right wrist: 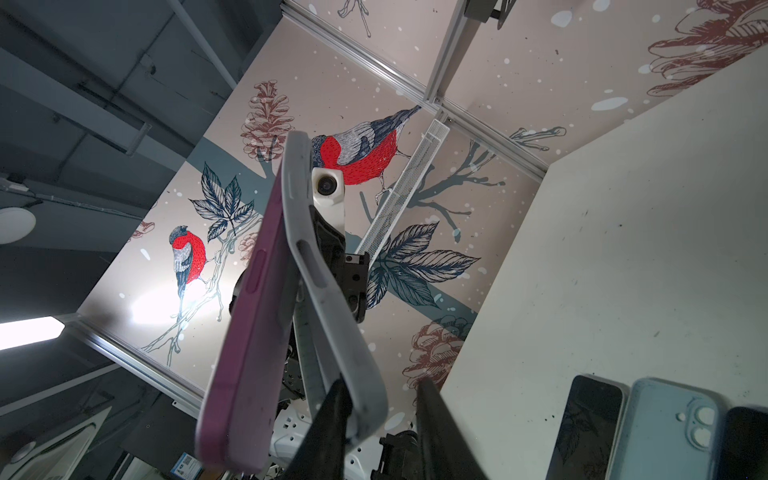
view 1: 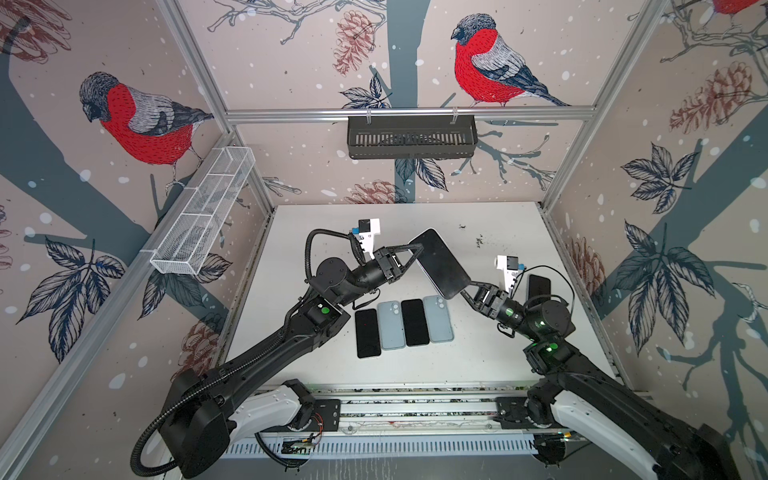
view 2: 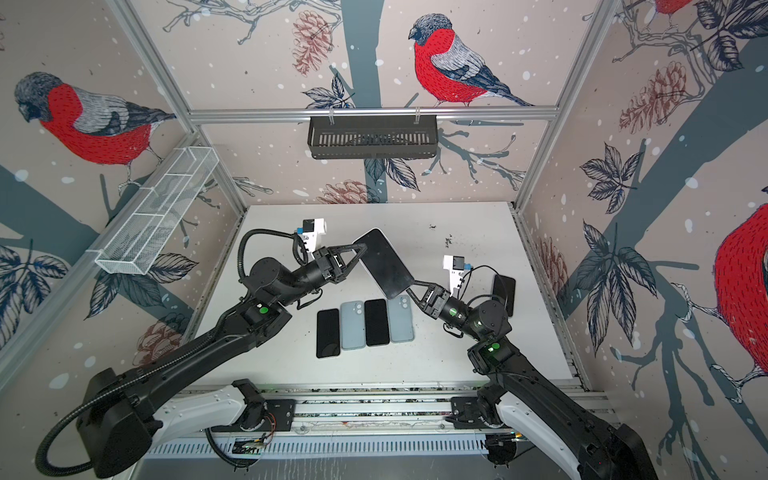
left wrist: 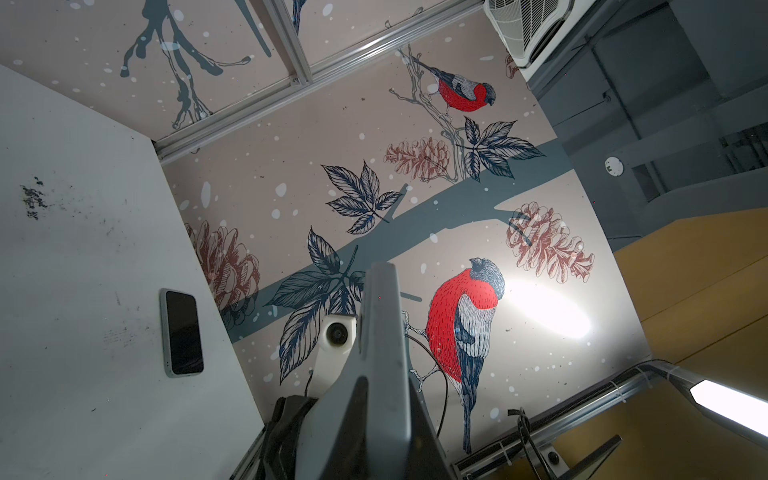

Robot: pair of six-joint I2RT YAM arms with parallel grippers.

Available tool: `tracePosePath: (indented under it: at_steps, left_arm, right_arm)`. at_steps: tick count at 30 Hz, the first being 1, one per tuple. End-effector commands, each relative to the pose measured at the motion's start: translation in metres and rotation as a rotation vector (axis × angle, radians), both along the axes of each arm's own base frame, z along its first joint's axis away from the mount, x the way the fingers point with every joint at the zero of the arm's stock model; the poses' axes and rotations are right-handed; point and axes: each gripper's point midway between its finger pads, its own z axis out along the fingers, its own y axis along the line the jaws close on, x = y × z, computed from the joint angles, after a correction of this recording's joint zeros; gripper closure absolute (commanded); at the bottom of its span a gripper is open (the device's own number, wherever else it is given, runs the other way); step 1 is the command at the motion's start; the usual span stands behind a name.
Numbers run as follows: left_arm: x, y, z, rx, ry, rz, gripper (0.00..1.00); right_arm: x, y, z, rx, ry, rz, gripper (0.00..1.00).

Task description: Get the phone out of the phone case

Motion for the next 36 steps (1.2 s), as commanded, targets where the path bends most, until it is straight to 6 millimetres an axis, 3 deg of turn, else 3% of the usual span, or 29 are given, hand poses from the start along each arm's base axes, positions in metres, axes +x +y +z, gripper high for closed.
tracePosePath:
  at_steps: [1,9,18,23,25,29,36]
  left_arm:
    - [-0.015,-0.001,0.015,-0.049,-0.061,-0.061,1.0]
    - [-0.013,-0.003,0.002,-0.027,-0.048,-0.057,1.0]
    - [0.001,-0.009,-0.019,-0.001,-0.016,-0.031,1.0]
    - [0.011,-0.015,-0.034,0.037,0.002,-0.01,1.0]
    - [0.015,-0.018,-0.042,0.067,0.01,-0.003,0.75]
    - [0.026,-0.021,-0.063,0.132,0.039,0.033,0.5]
    - [0.039,-0.016,-0.082,0.247,0.021,0.119,0.34]
  right_arm:
    - [0.001,-0.004,0.009,0.017,-0.01,-0.007,0.7]
    - [-0.004,-0.005,0.012,0.039,-0.01,0.02,0.79]
    - [-0.018,-0.006,0.011,0.056,0.004,0.071,0.97]
    - [-0.021,-0.007,0.012,0.043,0.022,0.071,1.0]
    - [-0.019,-0.009,0.009,0.027,0.041,0.049,1.0]
    - [-0.01,-0.013,-0.002,-0.011,0.092,-0.013,1.0]
    - [0.012,-0.03,-0.034,-0.03,0.221,-0.127,1.0]
